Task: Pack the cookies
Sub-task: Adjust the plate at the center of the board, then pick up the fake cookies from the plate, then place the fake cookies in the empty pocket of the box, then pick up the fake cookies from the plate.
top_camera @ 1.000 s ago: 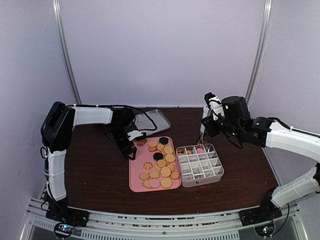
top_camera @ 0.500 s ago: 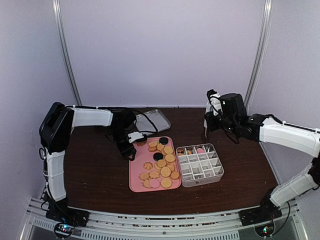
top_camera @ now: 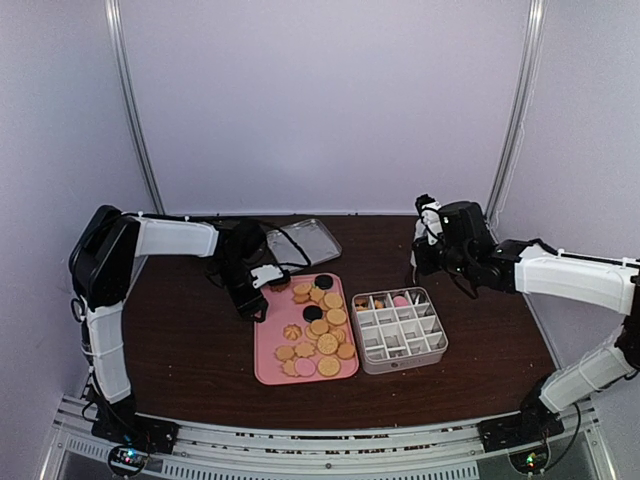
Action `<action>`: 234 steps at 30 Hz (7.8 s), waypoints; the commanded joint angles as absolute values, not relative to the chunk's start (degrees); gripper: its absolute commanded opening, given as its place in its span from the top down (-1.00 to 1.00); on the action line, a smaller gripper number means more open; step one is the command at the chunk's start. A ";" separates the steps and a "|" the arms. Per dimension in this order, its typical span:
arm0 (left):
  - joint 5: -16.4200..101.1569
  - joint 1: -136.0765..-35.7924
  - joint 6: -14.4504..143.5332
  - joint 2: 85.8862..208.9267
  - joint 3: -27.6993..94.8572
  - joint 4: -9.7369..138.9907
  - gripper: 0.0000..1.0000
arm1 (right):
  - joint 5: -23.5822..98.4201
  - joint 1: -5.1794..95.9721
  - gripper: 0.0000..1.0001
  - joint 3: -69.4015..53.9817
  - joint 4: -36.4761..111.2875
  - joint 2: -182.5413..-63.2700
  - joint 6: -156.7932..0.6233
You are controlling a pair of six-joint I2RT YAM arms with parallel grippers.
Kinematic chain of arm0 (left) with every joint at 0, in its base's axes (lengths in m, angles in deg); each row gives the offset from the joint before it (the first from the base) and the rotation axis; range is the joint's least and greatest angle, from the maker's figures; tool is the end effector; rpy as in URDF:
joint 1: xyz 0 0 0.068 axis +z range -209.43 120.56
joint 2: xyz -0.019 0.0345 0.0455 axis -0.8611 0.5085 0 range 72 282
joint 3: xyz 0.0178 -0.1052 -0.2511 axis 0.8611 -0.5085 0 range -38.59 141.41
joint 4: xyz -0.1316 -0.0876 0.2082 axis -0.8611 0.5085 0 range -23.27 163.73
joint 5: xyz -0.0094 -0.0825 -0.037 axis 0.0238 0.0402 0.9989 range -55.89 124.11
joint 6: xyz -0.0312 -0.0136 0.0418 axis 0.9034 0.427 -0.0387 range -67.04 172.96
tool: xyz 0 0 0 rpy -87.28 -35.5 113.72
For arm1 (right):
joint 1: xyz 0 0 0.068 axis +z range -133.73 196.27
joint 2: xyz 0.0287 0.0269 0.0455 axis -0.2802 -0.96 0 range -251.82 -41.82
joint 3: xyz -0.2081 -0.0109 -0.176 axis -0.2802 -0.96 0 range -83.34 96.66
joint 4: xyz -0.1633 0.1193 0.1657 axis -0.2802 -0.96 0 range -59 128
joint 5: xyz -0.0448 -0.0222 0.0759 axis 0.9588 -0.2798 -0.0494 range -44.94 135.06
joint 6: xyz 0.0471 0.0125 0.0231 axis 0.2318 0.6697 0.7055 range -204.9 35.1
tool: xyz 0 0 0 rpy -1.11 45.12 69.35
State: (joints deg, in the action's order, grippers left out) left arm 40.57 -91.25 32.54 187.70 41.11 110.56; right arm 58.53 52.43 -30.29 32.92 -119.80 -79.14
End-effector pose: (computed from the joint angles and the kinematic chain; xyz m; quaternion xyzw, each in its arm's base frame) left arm 0.3270 -0.2076 0.1483 0.4423 0.8907 -0.0646 0.0826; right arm 0.2524 0.1742 0.2685 -0.1689 0.8454 0.0828 0.5000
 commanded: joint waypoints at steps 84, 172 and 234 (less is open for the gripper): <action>46.32 -76.46 30.78 158.70 33.63 127.11 -0.96 | 63.67 89.73 0.32 -25.54 33.48 -125.28 -72.57; 46.28 -76.47 29.98 160.00 33.92 126.45 -0.94 | 64.53 58.98 1.00 -32.48 24.06 -98.14 -79.62; 45.17 -72.60 29.11 155.41 29.95 126.14 -0.96 | 53.97 91.70 0.35 7.52 28.57 -144.03 -84.09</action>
State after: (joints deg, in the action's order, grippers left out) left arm 45.42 -73.02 30.31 157.12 30.38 126.80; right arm 55.08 91.95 3.46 27.91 -142.62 -82.22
